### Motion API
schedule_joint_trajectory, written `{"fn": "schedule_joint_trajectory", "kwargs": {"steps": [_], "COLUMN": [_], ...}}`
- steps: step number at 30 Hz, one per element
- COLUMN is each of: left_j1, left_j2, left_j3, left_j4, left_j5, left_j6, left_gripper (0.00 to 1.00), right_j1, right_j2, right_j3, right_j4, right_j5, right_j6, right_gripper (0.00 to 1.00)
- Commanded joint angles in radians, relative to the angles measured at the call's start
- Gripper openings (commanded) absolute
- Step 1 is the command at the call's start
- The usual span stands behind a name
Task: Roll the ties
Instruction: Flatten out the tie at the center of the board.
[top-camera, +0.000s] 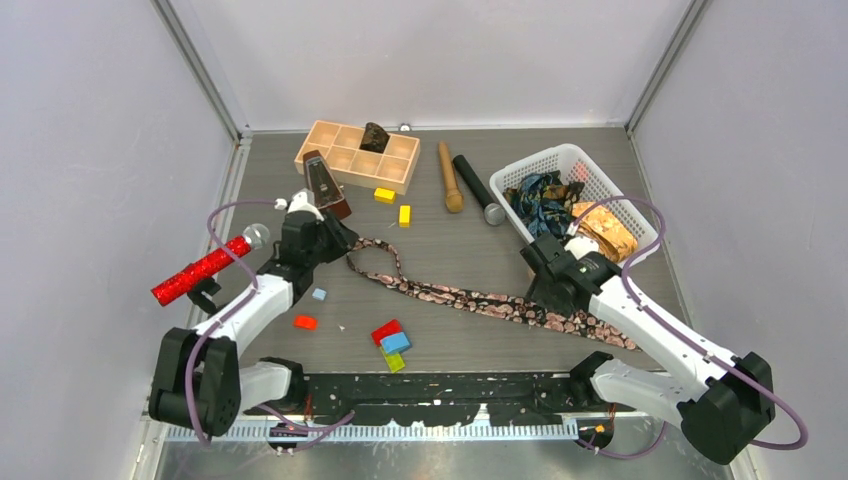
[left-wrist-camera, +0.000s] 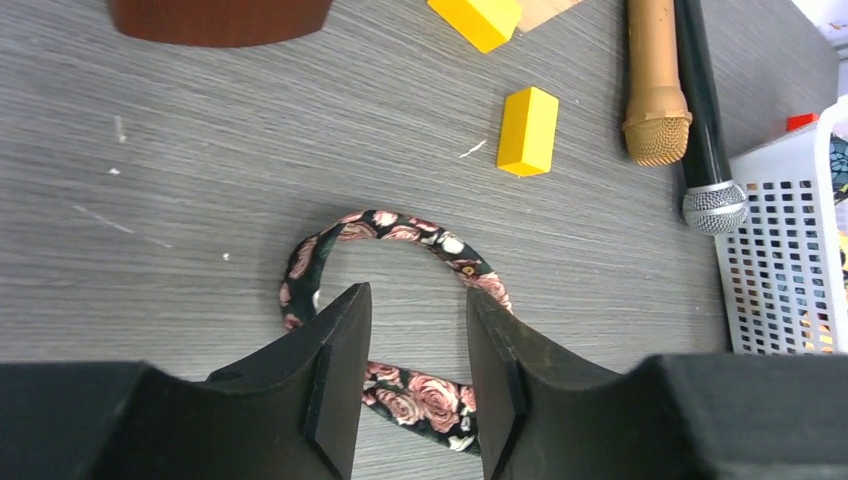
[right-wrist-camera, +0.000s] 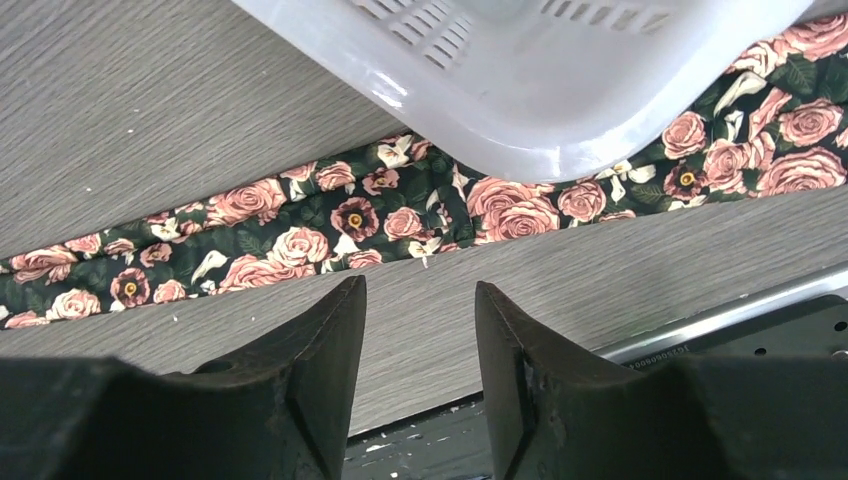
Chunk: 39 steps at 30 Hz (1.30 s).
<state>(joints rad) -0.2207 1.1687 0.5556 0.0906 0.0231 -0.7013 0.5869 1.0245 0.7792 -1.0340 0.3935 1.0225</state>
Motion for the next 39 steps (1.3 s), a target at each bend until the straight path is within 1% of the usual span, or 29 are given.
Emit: {"fn": "schedule_joint_trajectory", "kwargs": {"steps": [1, 5, 8, 11, 13, 16, 18, 23, 29, 39], "left_j1": [-0.03, -0.116, -0.175, -0.205, -0.219, -0.235, -0.242, -0.246, -0.267, -0.282], "left_j2": [0.052, 0.127, 0.197, 0.275, 0.323, 0.385, 0.412, 0.448, 0.486, 0.496], "left_j3": [0.075, 0.13, 0.195, 0.257, 0.308, 0.373, 0.407, 0.434, 0.475, 0.464], "left_j4": [0.057, 0.046, 0.023, 0.002, -0.042, -0.128, -0.172, -0.242, -0.309, -0.327], "left_j5": [0.056, -0.011, -0.089, -0.146, -0.185, -0.228, -0.254, -0.294, -0.306, -0.318], "left_j6": [-0.032, -0.029, -0.036, -0.049, -0.05, -0.051, -0.057, -0.091, -0.11, -0.131], "left_gripper": [0.44, 0.49, 0.5, 0.47, 0.46, 0.46, 0.48, 0.52, 0.53, 0.54], "right_j1": [-0.002, -0.002, -0.001, -0.001, -0.001, -0.002, -0.001, -0.001, -0.001, -0.001], "right_j2": [-0.008, -0.008, -0.004, 0.003, 0.01, 0.011, 0.008, 0.004, 0.022, 0.022], "right_j3": [0.048, 0.034, 0.026, 0.011, 0.004, -0.01, -0.019, -0.037, -0.043, -0.065], "right_j4": [0.005, 0.073, 0.125, 0.172, 0.192, 0.207, 0.212, 0.225, 0.236, 0.246], "right_j5": [-0.007, -0.052, -0.076, -0.108, -0.128, -0.14, -0.14, -0.138, -0.149, -0.15], "right_j6": [-0.045, -0.059, -0.061, -0.061, -0.058, -0.056, -0.057, -0.06, -0.068, -0.068], "right_gripper": [0.52, 0.53, 0.53, 0.53, 0.53, 0.53, 0.53, 0.53, 0.53, 0.53]}}
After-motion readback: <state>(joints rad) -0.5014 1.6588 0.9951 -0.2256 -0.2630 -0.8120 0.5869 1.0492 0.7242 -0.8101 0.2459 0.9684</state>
